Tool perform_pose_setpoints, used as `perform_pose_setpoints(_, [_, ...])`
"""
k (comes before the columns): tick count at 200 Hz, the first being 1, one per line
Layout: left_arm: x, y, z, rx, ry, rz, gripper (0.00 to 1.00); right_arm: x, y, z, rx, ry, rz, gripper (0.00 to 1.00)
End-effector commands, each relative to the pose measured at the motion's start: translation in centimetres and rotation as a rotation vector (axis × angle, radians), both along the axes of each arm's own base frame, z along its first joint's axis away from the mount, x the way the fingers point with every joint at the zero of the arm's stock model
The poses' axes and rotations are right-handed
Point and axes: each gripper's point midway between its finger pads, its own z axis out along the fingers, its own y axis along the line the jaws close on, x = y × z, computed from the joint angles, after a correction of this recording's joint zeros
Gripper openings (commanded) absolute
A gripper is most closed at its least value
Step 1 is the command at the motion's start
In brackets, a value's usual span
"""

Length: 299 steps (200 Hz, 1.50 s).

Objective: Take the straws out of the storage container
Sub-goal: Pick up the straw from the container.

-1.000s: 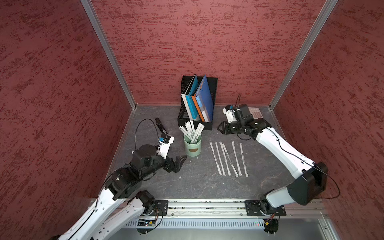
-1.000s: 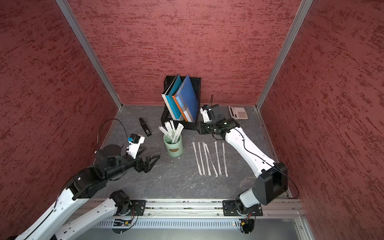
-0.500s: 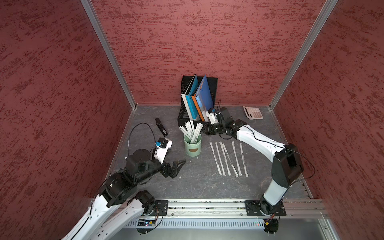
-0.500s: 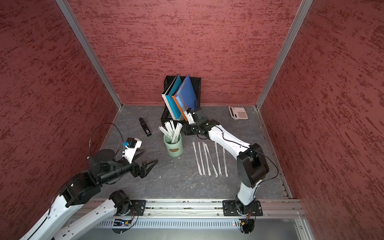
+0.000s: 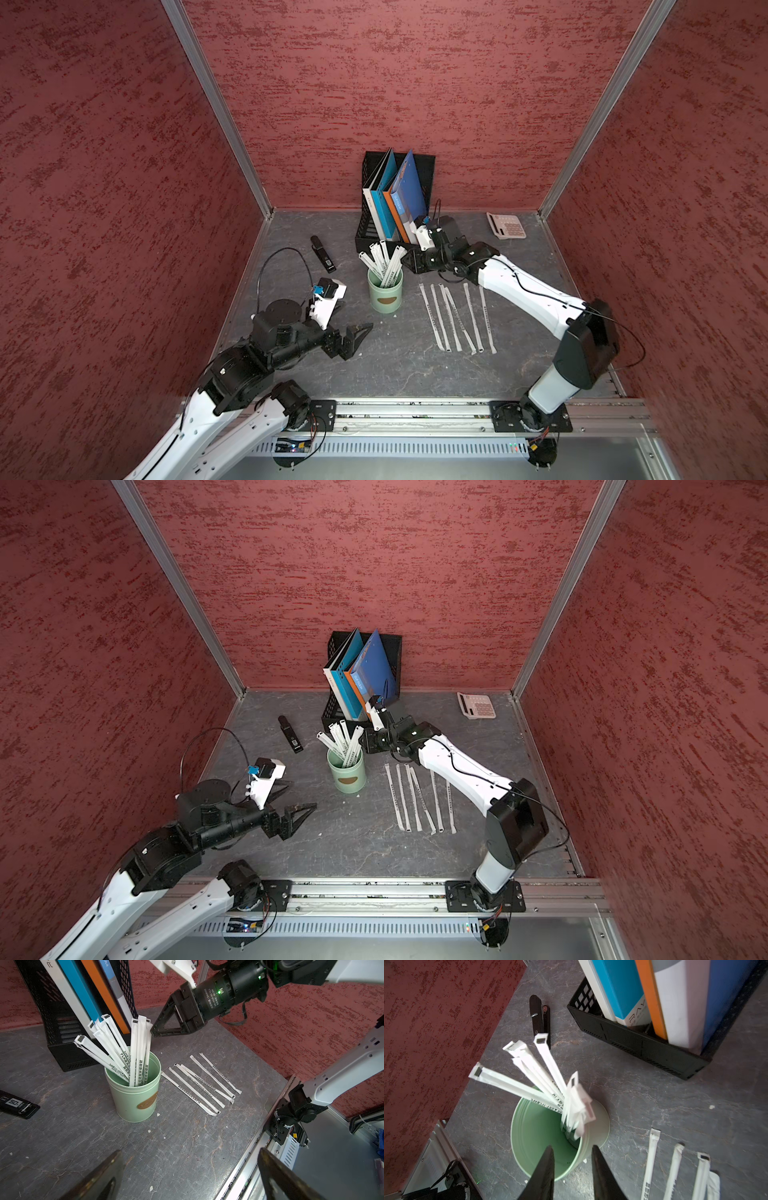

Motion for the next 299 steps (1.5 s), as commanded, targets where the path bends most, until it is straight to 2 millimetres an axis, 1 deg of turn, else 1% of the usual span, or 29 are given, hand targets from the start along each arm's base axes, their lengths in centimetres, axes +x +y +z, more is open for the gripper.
perform_pose_setpoints(1, [-0.2,0.1,-0.1,0.004,-0.012,-0.006,0.99,-1.1,-1.0,1.0,-0.025,-0.018,-0.045,0.28])
perform_pose_setpoints(19, [-0.2,0.2,0.0,0.003,-0.015,-0.007,0.99,-1.5,-0.5,0.5,-0.031,0.004,-0.035,0.28])
perform_pose_setpoints(35, [-0.4,0.1,0.1,-0.003,-0.016,-0.014,1.0,-1.5,0.0,-0.2,-0.028,0.025,-0.032,0.28])
perform_pose_setpoints(60, [-0.6,-0.2,0.0,-0.007,-0.01,-0.036,1.0,-0.9,0.7,-1.4,-0.03,0.046,-0.032,0.27])
perform_pose_setpoints(81, [-0.9,-0.7,-0.1,-0.013,0.001,-0.069,0.99,-0.3,1.0,-2.3,-0.046,0.055,-0.042,0.26])
perform_pose_setpoints(116, [-0.9,-1.1,-0.4,-0.007,0.019,-0.085,1.0,0.5,1.2,-3.2,-0.076,0.059,-0.049,0.26])
perform_pose_setpoints(149, [-0.9,-0.9,-0.3,-0.008,0.014,-0.079,0.99,1.1,1.7,-3.9,-0.085,0.067,-0.047,0.26])
perform_pose_setpoints(194, [-0.8,-0.9,-0.3,-0.007,0.016,-0.074,0.99,1.7,2.3,-3.9,-0.08,0.066,-0.042,0.24])
perform_pose_setpoints(216, [-0.8,-0.9,-0.4,-0.006,0.017,-0.075,0.99,1.9,2.4,-3.9,-0.087,0.067,-0.041,0.21])
perform_pose_setpoints(261, [-0.8,-0.9,-0.4,-0.005,0.016,-0.073,1.0,2.3,2.1,-4.1,-0.1,0.071,-0.046,0.19])
perform_pose_setpoints(299, [-0.8,-0.9,-0.4,-0.005,0.017,-0.07,0.99,2.5,2.1,-4.4,-0.105,0.073,-0.049,0.12])
